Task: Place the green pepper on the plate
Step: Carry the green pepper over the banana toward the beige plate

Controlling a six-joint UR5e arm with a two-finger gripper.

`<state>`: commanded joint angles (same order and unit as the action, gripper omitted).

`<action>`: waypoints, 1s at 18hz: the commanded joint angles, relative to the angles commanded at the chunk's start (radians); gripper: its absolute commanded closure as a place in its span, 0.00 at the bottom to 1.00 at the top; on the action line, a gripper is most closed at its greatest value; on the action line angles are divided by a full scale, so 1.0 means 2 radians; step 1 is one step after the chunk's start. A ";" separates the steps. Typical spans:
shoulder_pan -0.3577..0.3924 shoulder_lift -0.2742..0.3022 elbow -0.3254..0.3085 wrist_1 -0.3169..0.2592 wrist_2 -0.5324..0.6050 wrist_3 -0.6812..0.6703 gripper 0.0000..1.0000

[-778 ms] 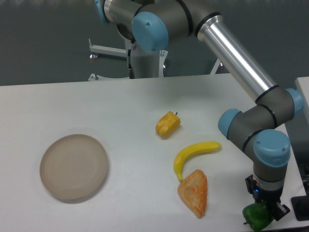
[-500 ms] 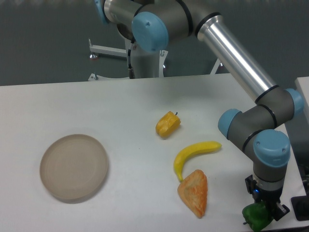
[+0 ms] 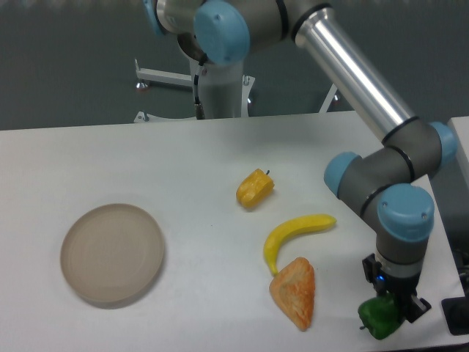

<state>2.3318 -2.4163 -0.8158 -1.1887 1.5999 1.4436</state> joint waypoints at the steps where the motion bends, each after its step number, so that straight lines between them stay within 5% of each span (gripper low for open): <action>1: -0.002 0.018 -0.019 -0.010 0.000 -0.014 0.69; 12: -0.075 0.169 -0.199 -0.021 -0.035 -0.232 0.68; 18: -0.138 0.212 -0.253 -0.018 -0.035 -0.371 0.69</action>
<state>2.0558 -1.9927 -1.3222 -1.2257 1.5294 0.7016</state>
